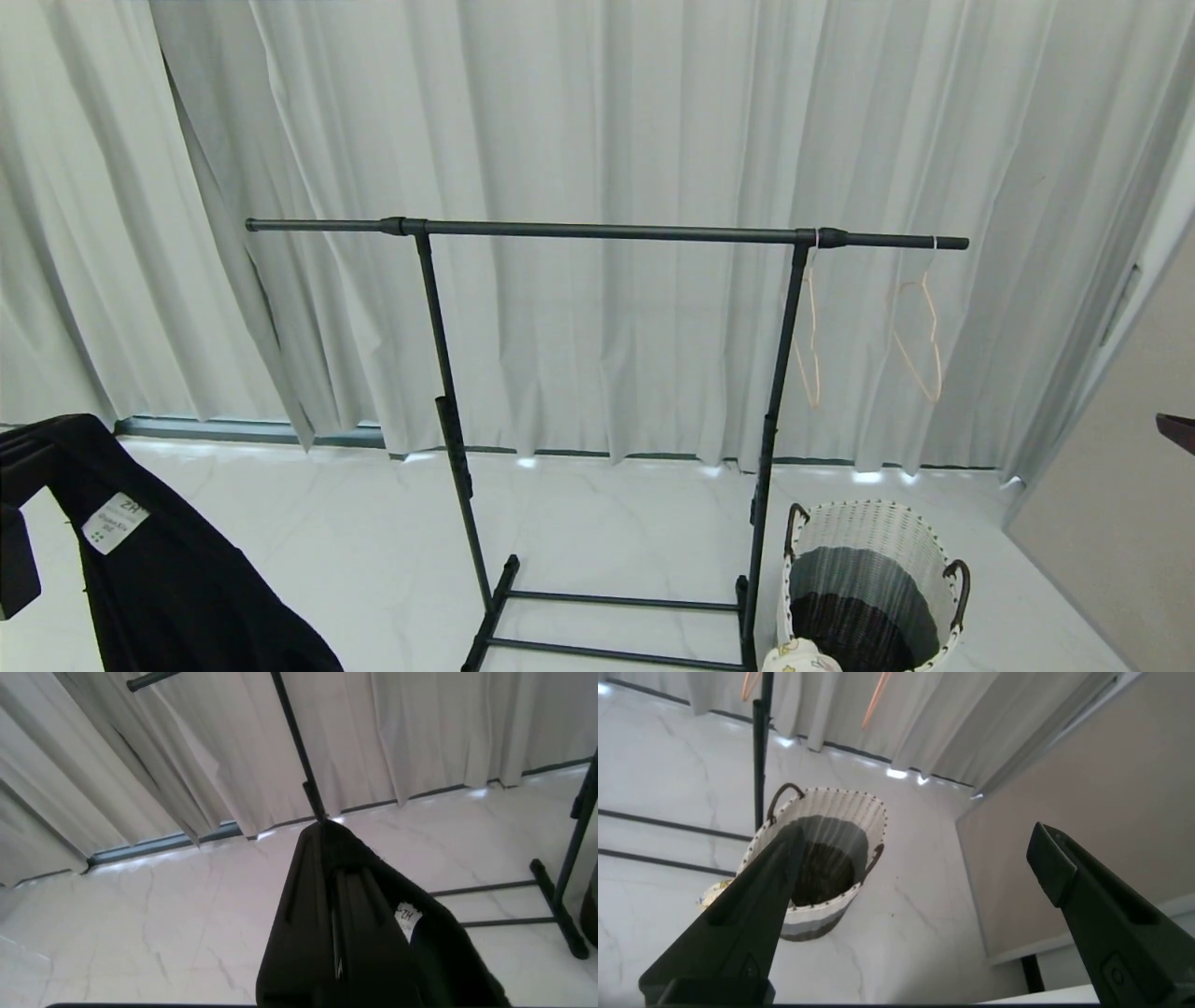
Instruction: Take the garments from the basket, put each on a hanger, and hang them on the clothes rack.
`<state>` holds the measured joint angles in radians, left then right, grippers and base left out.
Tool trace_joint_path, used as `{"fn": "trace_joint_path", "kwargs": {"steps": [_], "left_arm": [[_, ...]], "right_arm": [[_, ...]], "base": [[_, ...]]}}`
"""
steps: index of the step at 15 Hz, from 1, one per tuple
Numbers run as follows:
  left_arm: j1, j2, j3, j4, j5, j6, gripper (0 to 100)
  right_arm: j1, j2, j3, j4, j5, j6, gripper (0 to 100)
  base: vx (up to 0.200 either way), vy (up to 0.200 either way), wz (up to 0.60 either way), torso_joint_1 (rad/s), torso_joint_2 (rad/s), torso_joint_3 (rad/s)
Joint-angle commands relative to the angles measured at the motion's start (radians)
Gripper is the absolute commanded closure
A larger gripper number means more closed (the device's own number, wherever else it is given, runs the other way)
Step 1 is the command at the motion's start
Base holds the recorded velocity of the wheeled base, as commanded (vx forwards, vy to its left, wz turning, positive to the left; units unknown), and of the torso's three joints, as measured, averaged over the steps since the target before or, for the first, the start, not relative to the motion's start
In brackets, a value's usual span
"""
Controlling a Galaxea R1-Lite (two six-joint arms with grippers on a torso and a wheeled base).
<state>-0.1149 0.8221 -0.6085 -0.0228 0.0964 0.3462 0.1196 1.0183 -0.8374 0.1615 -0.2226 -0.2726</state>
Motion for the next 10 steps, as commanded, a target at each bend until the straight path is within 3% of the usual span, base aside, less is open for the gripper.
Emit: {"fn": "trace_joint_path", "kwargs": {"steps": [1,6,10], "left_arm": [[0.0,-0.006,0.001,0.0,0.0,-0.001,100],[0.0,-0.006,0.003,0.0,-0.001,-0.003,100],[0.0,-0.012,0.003,0.0,-0.001,-0.003,100]], "right_arm": [[0.0,0.002,0.0,0.0,0.0,0.0,0],[0.0,0.0,0.0,0.0,0.0,0.0,0],[0.0,0.002,0.003,0.0,0.0,0.0,0]], "base": [[0.2,0.0,0.0,-0.002,-0.01,0.002],[0.2,0.0,0.0,0.006,0.0,0.0],[0.0,0.0,0.0,0.0,0.0,0.0]]}}
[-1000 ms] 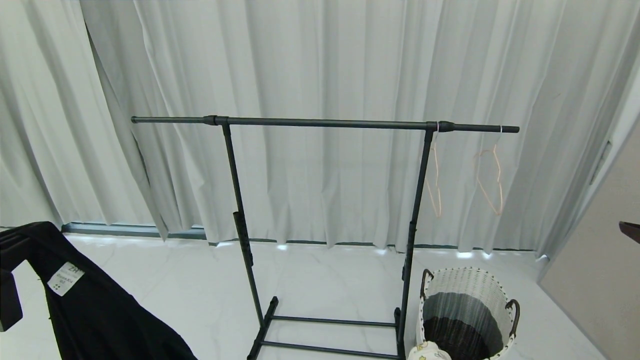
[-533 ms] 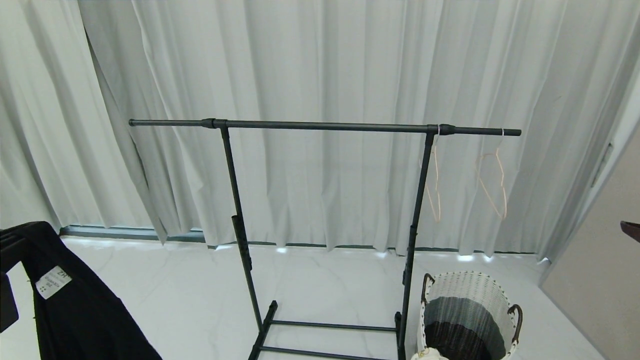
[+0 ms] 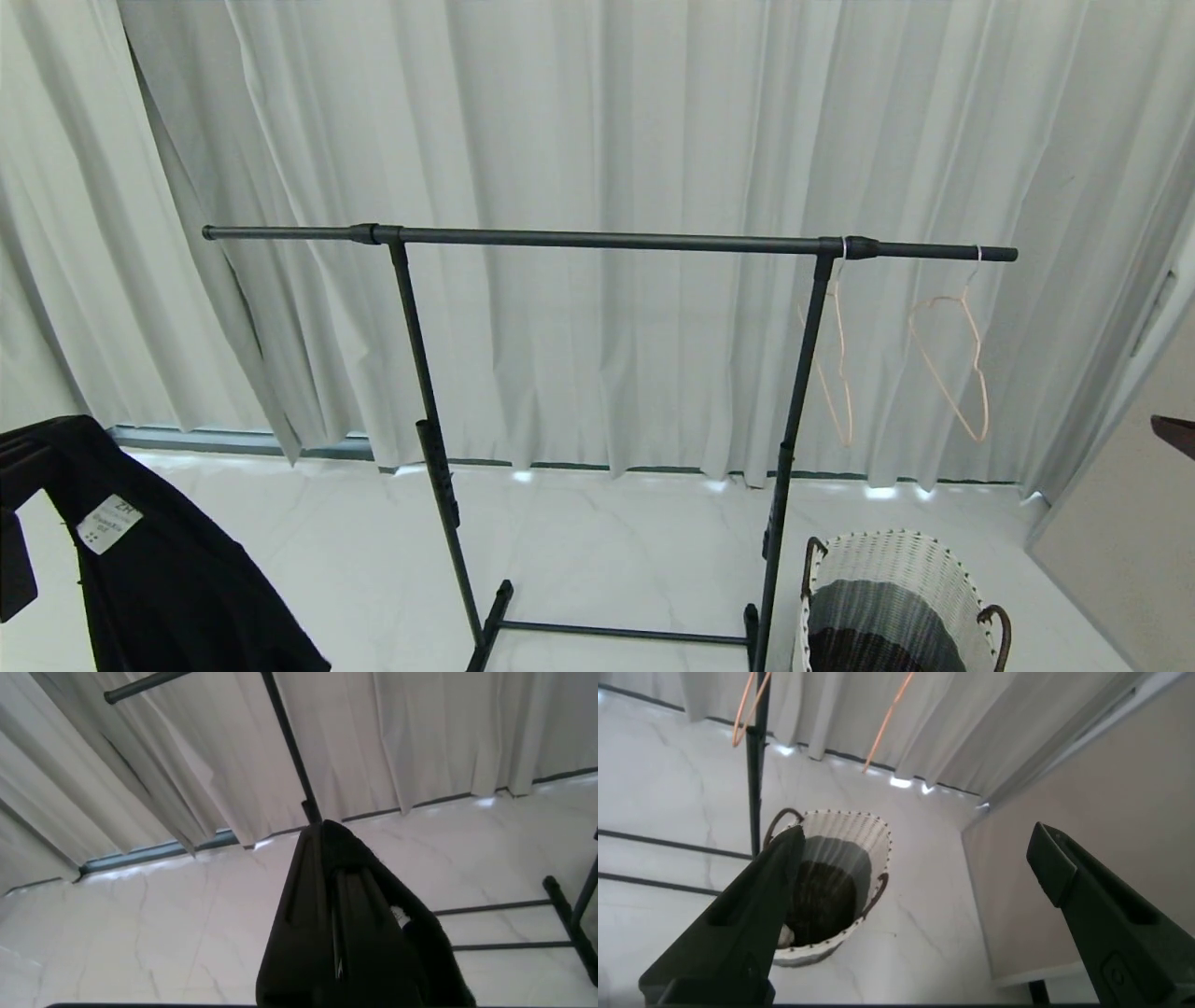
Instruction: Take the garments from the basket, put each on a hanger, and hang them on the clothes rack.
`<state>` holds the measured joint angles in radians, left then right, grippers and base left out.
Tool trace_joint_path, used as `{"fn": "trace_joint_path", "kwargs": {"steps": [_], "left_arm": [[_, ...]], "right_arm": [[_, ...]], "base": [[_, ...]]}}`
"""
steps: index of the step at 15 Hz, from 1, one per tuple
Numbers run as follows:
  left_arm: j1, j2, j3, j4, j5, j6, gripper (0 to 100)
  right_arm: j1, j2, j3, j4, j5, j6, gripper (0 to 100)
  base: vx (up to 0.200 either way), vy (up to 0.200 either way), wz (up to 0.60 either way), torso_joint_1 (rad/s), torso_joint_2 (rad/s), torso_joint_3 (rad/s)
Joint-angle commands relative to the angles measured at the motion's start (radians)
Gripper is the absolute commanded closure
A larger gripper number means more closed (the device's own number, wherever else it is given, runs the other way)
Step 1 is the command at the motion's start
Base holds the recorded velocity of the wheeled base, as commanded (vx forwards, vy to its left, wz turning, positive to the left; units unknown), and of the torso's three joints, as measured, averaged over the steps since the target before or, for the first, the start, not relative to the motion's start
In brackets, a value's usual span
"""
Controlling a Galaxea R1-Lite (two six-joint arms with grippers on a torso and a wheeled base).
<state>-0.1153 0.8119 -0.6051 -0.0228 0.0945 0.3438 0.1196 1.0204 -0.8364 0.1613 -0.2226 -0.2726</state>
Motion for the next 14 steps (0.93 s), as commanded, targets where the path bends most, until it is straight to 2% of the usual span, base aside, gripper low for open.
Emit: {"fn": "trace_joint_path", "kwargs": {"steps": [1,6,12,14], "left_arm": [[0.0,-0.002,-0.001,0.0,0.002,0.0,100],[0.0,0.001,-0.002,-0.032,0.002,0.0,100],[0.0,0.0,-0.002,-0.032,0.001,0.0,100],[0.0,0.0,-0.002,-0.034,0.002,-0.002,100]], "right_arm": [[0.0,0.0,0.002,0.0,0.0,0.0,0],[0.0,0.0,0.0,0.0,0.0,-0.002,0],[0.0,0.003,0.005,-0.04,0.0,-0.002,0],[0.0,0.007,0.005,-0.043,0.0,-0.002,0]], "base": [[0.0,0.0,0.0,0.0,0.0,0.0],[0.0,0.0,0.0,0.0,0.0,0.0],[0.0,-0.2,0.0,0.005,0.0,0.002],[0.0,0.0,0.0,0.0,0.0,0.0]]}}
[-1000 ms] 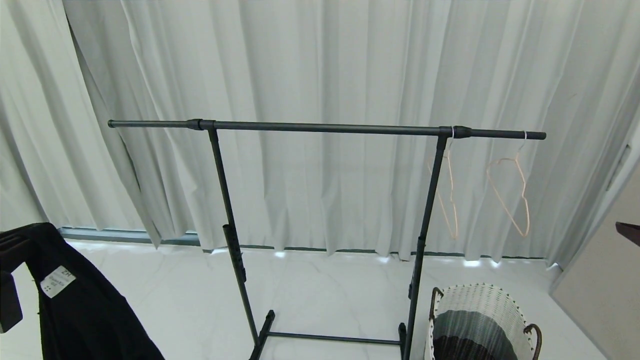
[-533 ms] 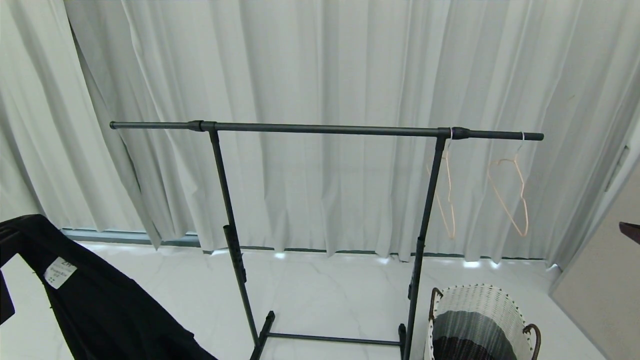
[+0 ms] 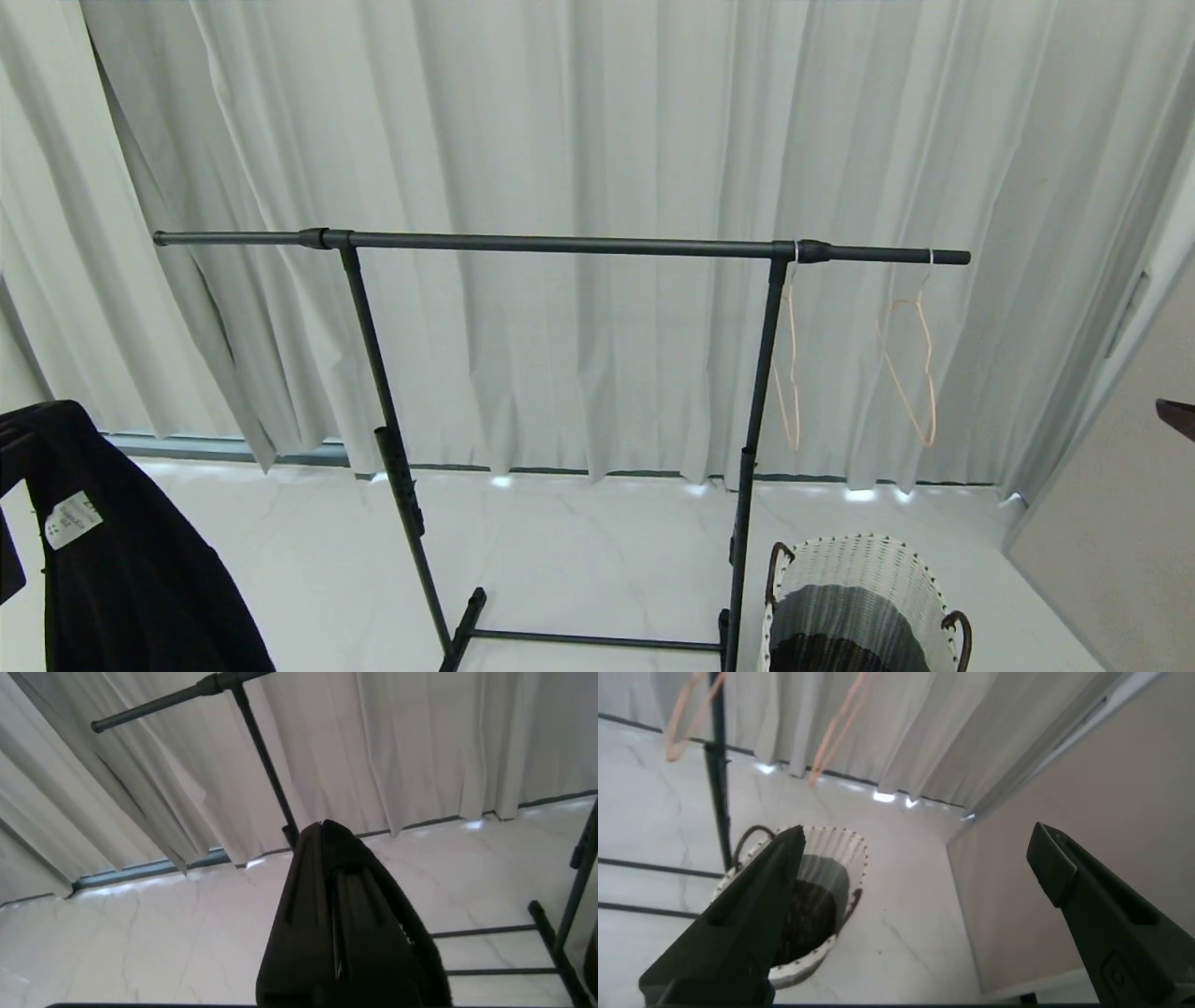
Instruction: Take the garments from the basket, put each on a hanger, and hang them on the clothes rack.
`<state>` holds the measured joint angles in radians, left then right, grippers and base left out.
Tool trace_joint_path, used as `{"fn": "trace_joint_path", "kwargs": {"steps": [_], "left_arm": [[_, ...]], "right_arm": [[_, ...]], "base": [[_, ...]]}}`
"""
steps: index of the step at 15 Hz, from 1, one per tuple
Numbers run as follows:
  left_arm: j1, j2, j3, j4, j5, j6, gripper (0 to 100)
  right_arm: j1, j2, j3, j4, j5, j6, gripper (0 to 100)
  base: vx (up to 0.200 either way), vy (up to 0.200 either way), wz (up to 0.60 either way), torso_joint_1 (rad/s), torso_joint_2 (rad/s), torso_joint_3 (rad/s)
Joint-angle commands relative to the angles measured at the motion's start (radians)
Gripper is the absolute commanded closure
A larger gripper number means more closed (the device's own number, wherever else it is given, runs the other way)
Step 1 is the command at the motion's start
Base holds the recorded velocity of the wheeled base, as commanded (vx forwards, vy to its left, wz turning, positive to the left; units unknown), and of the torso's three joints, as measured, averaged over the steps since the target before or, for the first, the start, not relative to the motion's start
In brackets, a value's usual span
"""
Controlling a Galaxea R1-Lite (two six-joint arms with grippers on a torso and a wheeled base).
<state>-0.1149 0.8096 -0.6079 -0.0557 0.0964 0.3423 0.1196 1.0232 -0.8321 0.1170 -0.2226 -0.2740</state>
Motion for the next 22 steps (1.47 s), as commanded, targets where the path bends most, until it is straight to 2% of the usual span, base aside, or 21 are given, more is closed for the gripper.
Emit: {"fn": "trace_joint_path", "kwargs": {"steps": [1,15,22], "left_arm": [[0.0,0.0,0.0,-0.001,0.0,0.0,100],[0.0,0.003,0.003,-0.004,0.0,0.001,100],[0.0,0.005,0.01,-0.004,-0.001,0.001,100]], "right_arm": [[0.0,0.005,0.001,0.001,0.0,-0.001,0],[0.0,0.015,0.001,0.003,0.002,-0.008,0],[0.0,0.021,0.002,0.003,0.0,-0.008,0]], "base": [[0.0,0.0,0.0,0.0,0.0,0.0],[0.0,0.0,0.0,0.0,0.0,0.0],[0.2,0.0,0.0,0.003,0.0,0.006]]}}
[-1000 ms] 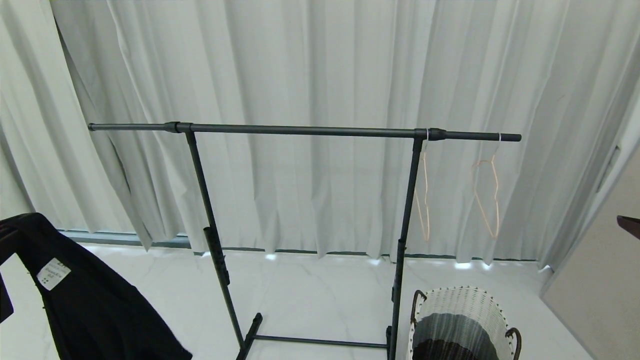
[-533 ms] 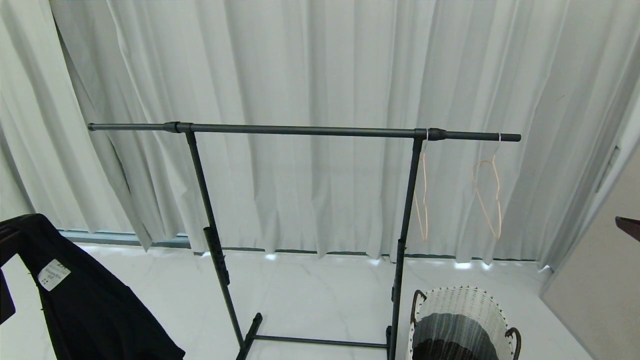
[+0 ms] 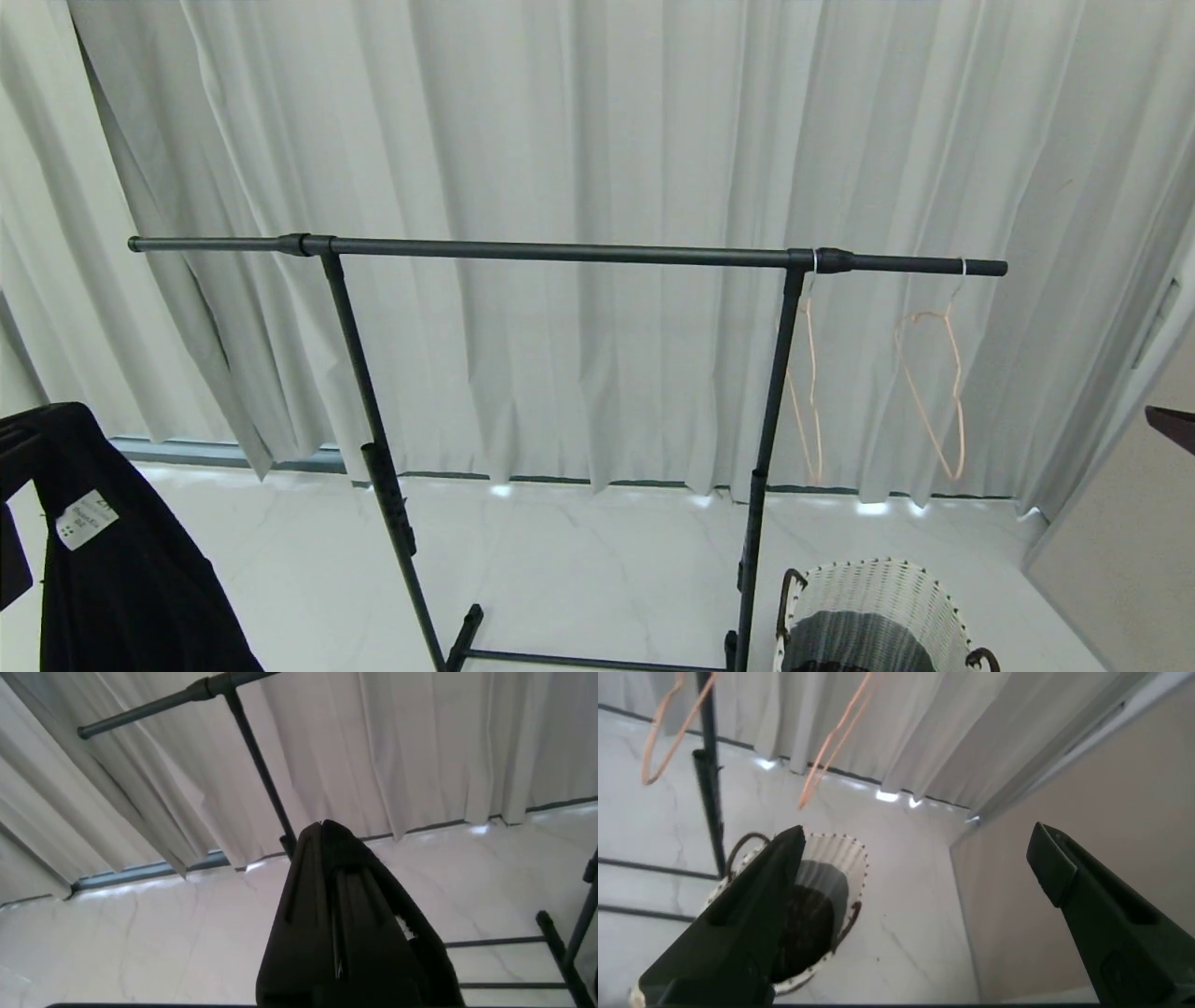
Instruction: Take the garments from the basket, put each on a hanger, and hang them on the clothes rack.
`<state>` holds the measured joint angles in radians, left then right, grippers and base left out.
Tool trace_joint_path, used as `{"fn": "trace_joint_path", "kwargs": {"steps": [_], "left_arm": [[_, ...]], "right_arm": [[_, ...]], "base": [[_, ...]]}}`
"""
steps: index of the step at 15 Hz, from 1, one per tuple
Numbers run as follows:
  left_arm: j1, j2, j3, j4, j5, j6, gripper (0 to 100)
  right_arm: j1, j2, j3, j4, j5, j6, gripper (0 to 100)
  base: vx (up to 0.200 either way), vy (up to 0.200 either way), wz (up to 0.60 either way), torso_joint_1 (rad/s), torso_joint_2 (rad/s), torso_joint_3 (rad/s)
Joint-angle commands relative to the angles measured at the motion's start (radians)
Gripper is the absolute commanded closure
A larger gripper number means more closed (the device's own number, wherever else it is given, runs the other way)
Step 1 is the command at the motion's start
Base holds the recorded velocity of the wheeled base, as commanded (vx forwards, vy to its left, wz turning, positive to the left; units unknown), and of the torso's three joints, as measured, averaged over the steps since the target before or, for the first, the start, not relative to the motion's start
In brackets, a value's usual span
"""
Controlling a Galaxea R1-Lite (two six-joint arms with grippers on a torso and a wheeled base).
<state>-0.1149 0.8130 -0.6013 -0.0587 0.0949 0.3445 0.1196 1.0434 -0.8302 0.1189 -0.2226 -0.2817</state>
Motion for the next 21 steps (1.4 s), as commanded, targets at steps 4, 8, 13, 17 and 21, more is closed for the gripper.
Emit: {"fn": "trace_joint_path", "kwargs": {"steps": [4,8,13,17,21], "left_arm": [[0.0,0.0,0.009,-0.001,0.0,-0.001,100],[-0.002,-0.003,0.012,-0.001,0.0,0.002,100],[-0.002,-0.021,0.024,-0.001,-0.003,0.105,100],[0.001,-0.02,0.023,-0.006,-0.003,0.087,100],[0.001,-0.02,0.026,-0.006,-0.003,0.087,100]], "right_arm": [[0.0,0.032,0.008,-0.001,0.02,0.006,0],[0.0,0.159,0.002,-0.065,0.078,0.067,0],[0.0,0.481,-0.049,-0.337,0.078,0.161,0],[-0.001,0.699,-0.194,-0.337,0.051,0.392,0],[-0.041,0.822,-0.26,-0.337,-0.018,0.412,0]], "base": [[0.0,0.0,0.0,0.0,0.0,0.0],[0.0,0.0,0.0,0.0,0.0,0.0],[0.0,0.0,0.0,0.0,0.0,0.0],[0.0,0.0,0.0,0.0,0.0,0.0],[0.0,0.0,0.0,0.0,0.0,0.0]]}}
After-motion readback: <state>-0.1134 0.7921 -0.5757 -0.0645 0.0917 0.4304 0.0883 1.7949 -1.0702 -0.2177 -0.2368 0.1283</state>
